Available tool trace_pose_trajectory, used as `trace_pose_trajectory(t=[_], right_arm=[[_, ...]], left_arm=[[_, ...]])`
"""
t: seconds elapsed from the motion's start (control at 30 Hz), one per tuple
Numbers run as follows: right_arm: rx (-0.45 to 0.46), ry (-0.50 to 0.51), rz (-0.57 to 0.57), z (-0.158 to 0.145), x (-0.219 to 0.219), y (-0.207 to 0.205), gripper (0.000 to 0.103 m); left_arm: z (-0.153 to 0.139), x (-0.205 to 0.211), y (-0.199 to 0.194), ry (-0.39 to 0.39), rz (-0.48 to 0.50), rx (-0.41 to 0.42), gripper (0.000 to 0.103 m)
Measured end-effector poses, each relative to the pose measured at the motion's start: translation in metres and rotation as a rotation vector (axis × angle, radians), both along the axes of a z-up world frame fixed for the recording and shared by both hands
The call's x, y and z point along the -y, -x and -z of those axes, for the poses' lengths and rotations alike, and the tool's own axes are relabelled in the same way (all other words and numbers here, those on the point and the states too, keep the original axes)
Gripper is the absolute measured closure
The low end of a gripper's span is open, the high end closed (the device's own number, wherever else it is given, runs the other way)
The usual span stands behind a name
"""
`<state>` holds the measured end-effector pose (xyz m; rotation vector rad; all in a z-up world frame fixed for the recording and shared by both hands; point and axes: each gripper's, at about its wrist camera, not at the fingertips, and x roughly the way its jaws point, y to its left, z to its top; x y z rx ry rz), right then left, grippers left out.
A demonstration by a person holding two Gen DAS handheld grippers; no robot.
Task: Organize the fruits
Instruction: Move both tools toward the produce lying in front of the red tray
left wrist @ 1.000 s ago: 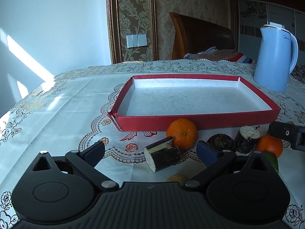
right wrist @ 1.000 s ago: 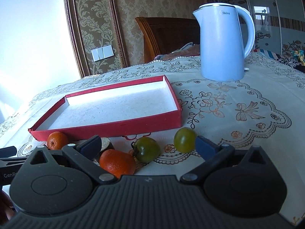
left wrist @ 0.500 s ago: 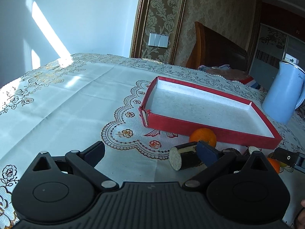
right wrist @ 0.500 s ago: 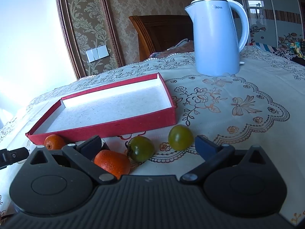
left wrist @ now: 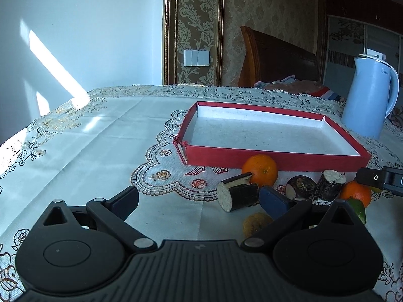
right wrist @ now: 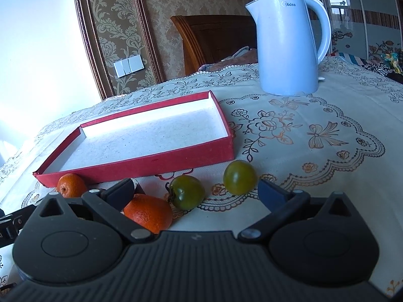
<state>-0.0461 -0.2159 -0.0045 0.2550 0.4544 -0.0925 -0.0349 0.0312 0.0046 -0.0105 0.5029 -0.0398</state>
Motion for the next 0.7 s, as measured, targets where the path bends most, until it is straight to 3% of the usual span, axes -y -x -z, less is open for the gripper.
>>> trace_pose_trajectory(t=[0.57, 0.7], right_arm=[[-0.004, 0.0, -0.006, 0.0008, -0.0006, -0.0009, 0.0], [-0.004, -0.003, -0.064, -0.0022, 0.0027, 0.0075, 0.0]], left_arm=[[0.0016, 0.0067, 0.0052, -0.047, 0.017, 0.02, 0.0], [0.0018, 0.0056, 0.0039, -0.045, 0.016, 0.011, 0.0]])
